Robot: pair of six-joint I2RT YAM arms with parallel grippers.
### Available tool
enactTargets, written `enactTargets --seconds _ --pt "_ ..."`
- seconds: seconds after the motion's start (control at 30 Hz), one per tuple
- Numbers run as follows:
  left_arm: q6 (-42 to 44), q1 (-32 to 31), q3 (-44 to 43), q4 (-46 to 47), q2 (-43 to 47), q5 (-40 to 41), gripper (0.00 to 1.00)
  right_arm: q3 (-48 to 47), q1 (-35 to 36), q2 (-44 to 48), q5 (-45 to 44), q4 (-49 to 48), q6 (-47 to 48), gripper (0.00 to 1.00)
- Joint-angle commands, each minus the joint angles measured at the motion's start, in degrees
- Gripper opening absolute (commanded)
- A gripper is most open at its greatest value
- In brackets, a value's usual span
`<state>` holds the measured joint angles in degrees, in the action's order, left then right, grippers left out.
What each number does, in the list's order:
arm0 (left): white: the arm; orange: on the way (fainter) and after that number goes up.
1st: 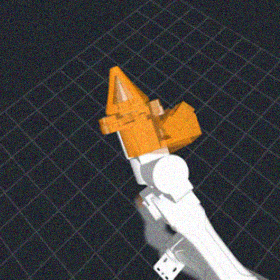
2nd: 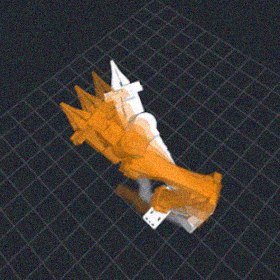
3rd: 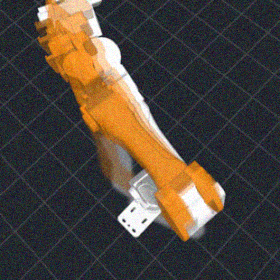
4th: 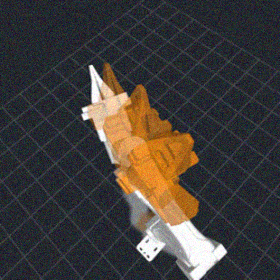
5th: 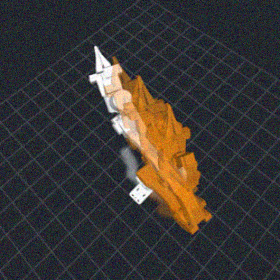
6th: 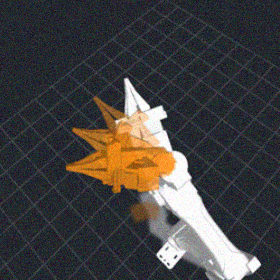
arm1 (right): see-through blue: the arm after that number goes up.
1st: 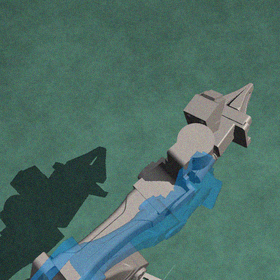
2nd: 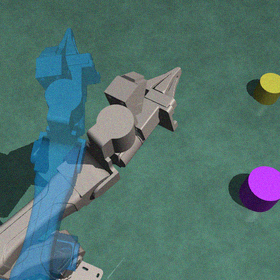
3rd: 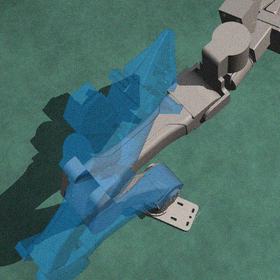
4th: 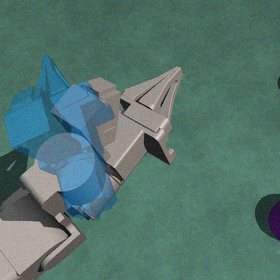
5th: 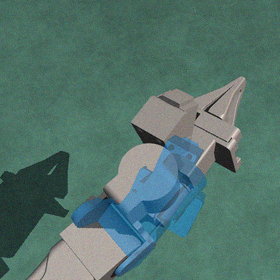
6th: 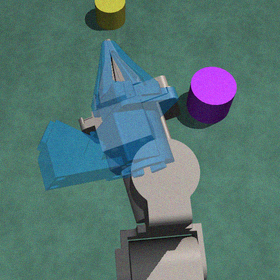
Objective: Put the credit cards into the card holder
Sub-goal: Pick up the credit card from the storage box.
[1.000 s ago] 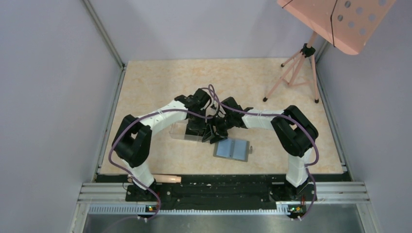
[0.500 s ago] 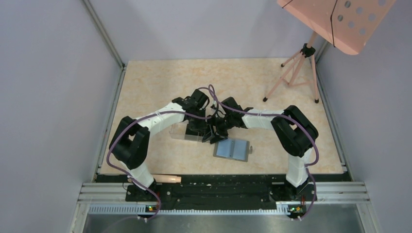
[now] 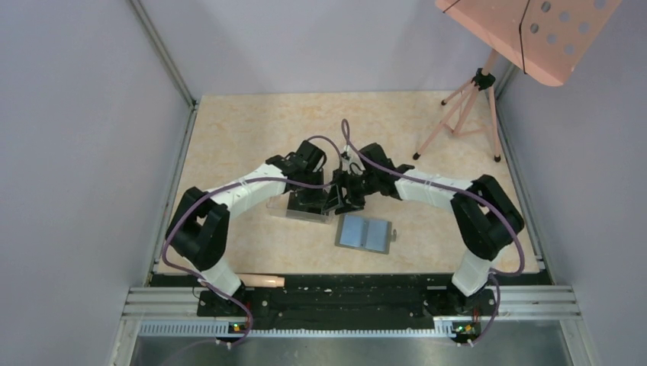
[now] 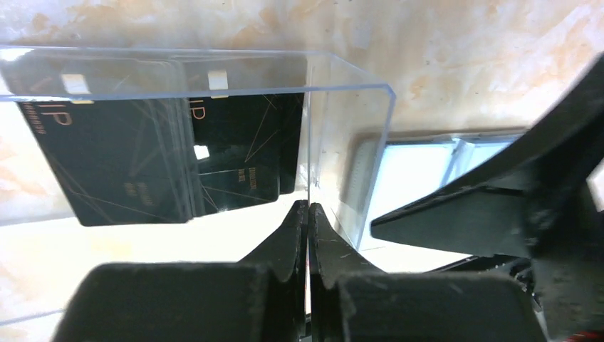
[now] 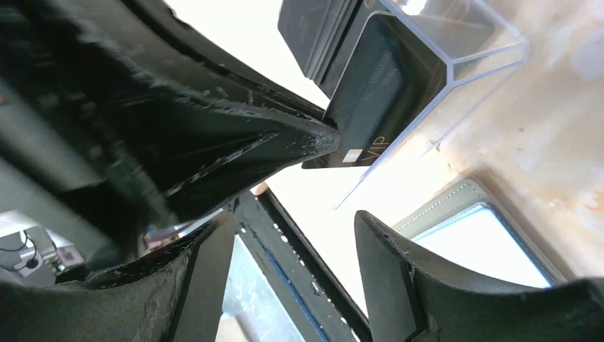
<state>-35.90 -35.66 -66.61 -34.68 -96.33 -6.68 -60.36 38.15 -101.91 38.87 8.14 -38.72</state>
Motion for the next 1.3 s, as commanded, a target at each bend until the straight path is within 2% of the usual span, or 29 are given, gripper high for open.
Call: enactTargets --seconds 0.0,0.23,0.37,0.63,0.77,1.0,1.17,1.2,1.27 --pt "-0.43 0.29 -0.95 0.75 6.76 -0.06 0.00 1.10 -3.25 9.15 -2.00 -0.88 0.67 0.63" --pt "-1.26 0.50 -0.49 0.04 15.93 0.40 0.00 6.41 -9.32 19.04 -0.56 -0.65 0.60 0.65" --pt "-3.14 1.19 2.37 4.72 21.67 -3.92 0.00 10.47 -13.30 23.69 3.97 -4.06 -1.34 0.65" --pt "-12.17 2.25 13.76 27.89 31.26 -19.48 0.00 20.23 -16.96 29.22 17.06 -28.07 -15.15 0.64" --pt "-13.68 2.34 14.78 31.08 30.85 -24.68 0.00 22.98 -16.94 29.19 20.02 -40.76 -22.86 0.63" --pt "-15.43 2.35 16.07 36.08 29.21 -30.84 0.00 24.05 -16.92 27.02 21.88 -50.20 -28.55 0.58" --pt "-15.60 2.34 16.21 36.43 27.92 -32.67 0.00 25.95 -16.84 24.35 23.65 -66.44 -38.62 0.44" --pt "-15.68 2.35 16.36 36.48 27.94 -32.61 0.00 26.37 -16.80 23.54 23.95 -70.97 -40.81 0.39" --pt "-15.78 2.30 16.45 36.70 27.72 -32.86 0.00 27.37 -16.87 22.07 24.30 -76.59 -44.62 0.22"
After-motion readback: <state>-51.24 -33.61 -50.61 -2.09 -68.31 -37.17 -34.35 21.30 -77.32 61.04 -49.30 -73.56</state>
